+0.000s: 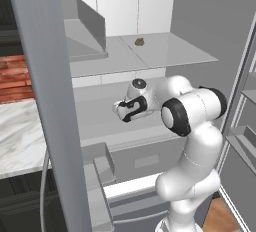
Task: Pick up the kiwi and tangerine from the fridge and place one fruit on each plate on the dining counter.
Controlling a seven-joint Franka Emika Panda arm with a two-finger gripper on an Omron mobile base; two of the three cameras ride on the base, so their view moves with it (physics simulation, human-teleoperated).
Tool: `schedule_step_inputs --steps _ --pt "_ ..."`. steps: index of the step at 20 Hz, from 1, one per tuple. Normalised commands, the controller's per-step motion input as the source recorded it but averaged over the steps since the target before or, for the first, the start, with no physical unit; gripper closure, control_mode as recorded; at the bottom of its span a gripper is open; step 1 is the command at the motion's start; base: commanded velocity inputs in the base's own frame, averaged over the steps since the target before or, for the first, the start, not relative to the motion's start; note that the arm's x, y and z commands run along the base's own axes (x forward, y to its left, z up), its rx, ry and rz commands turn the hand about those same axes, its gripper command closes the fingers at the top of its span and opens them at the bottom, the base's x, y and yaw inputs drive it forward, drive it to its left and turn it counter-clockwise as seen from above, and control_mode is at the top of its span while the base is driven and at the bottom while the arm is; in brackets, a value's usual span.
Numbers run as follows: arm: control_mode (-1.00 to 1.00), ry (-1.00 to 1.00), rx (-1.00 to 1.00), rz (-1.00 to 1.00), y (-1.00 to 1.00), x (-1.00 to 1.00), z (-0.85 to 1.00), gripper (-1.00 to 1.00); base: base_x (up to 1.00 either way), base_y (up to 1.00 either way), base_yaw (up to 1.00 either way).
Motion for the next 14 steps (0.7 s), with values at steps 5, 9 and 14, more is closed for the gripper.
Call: schedule_step_inputs --steps 5,9,14 --pt "-1.00 0.00 0.00 0.00 0.00 0.31 -0.16 -1.00 0.00 0.00 0.00" --pt "-1.00 0.01 0.00 0.00 0.01 0.19 -0.32 -1.00 0.00 0.00 0.00" --pt "-1.00 0.11 0.00 0.00 0.04 -0.10 -0.32 -1.00 0.00 0.00 0.00"
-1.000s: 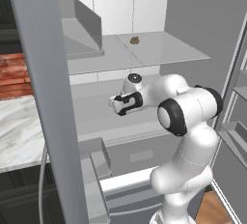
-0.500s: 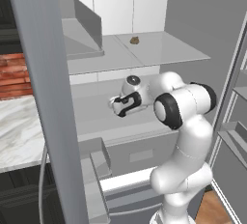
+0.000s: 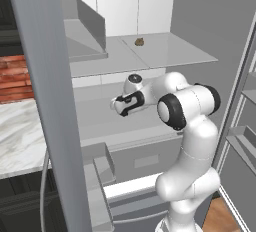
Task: Pick up the kiwi and tangerine from the fridge and place one fruit on each plate on the dining counter.
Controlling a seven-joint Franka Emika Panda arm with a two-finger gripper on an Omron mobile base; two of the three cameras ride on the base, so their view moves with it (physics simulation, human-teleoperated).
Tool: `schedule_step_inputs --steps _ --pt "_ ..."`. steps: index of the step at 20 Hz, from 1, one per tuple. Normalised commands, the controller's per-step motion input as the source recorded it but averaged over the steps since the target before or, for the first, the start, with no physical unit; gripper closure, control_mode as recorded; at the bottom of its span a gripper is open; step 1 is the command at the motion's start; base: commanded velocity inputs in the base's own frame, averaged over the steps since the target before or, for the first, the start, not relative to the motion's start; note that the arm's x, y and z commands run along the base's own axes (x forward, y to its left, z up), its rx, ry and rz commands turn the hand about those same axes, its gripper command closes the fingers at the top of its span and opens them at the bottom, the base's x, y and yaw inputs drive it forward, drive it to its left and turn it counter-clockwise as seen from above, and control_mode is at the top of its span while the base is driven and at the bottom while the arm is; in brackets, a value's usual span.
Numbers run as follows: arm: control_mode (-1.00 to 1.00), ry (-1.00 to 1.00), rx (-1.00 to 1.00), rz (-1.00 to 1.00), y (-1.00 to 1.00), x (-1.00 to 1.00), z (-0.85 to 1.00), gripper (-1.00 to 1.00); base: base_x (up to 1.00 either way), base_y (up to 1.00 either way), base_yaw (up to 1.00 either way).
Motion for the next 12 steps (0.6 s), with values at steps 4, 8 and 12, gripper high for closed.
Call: schedule_step_inputs --steps 4,8,12 --pt "-1.00 0.06 0.00 0.00 0.00 -0.08 -0.13 -1.00 0.00 0.00 0.00" --pt "-1.00 0.02 0.00 0.00 0.00 -0.26 -0.23 -1.00 0.00 0.00 0.00" --pt "-1.00 0.00 0.00 0.00 0.00 -0.46 -0.18 -1.00 0.00 0.00 0.00"
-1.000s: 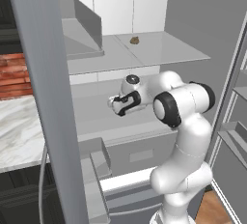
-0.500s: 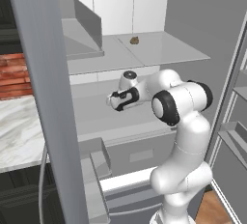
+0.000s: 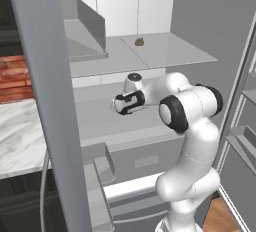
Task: Pick up the kiwi and tangerine from the fridge and place one fruit on each plate on the dining counter.
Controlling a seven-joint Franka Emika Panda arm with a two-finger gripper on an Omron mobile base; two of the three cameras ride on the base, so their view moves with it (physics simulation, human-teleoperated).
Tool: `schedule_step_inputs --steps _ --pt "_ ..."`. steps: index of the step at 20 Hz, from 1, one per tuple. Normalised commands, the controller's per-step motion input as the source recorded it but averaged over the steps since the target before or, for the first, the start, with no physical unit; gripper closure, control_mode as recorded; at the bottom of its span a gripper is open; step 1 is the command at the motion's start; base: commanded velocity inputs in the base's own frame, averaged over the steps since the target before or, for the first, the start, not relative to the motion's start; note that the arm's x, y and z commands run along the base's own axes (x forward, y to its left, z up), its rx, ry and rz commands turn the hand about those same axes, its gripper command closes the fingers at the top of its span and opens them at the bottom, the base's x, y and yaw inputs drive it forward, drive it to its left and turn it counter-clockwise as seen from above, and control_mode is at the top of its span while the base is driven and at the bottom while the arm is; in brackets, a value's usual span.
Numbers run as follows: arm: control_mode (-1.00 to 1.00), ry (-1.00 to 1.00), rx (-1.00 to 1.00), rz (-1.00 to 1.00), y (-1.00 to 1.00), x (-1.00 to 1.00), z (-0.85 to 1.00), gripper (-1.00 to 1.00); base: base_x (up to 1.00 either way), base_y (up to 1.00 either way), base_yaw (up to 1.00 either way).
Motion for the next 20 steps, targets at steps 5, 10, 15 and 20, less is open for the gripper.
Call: schedule_step_inputs --steps 5,10,15,20 --pt "-1.00 -0.01 0.00 0.00 0.00 -0.33 -0.04 -1.00 0.00 0.00 0.00" --pt "-1.00 0.00 0.00 0.00 0.00 0.01 0.00 -1.00 0.00 0.00 0.00" --pt "-1.00 0.01 0.00 0.00 0.00 0.08 -0.11 -1.00 0.00 0.00 0.00" --pt "-1.00 0.01 0.00 0.00 0.00 -0.02 -0.13 -1.00 0.00 0.00 0.00"
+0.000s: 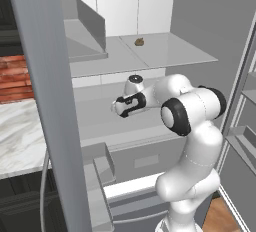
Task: Pick up the kiwi and tangerine from the fridge and place one fruit on each plate on the dining counter.
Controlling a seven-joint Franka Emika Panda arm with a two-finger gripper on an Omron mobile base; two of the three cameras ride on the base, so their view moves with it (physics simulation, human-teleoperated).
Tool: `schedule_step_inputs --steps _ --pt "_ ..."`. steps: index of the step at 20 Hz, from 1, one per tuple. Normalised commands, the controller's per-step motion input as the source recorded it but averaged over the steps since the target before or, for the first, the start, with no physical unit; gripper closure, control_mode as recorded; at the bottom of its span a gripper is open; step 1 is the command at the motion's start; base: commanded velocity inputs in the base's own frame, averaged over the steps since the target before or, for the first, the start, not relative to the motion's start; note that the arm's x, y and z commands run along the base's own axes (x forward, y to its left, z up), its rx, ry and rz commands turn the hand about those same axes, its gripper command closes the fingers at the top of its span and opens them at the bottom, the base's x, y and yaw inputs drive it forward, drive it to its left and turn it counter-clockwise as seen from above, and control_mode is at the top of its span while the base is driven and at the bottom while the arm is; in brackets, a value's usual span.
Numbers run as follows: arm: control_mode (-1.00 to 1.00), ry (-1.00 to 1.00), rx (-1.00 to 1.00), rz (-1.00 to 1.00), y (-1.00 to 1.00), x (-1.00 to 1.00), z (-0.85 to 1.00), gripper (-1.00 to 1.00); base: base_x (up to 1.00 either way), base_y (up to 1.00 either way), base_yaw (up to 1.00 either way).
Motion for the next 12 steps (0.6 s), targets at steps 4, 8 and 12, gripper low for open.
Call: schedule_step_inputs --steps 4,8,12 --pt "-1.00 0.01 0.00 0.00 0.00 -0.02 0.00 1.00 0.00 0.00 0.00" --pt "-1.00 0.01 0.00 0.00 0.00 -0.01 0.00 1.00 0.00 0.00 0.00" --pt "-1.00 0.00 0.00 0.00 0.00 -0.30 0.00 1.00 0.00 0.00 0.00"
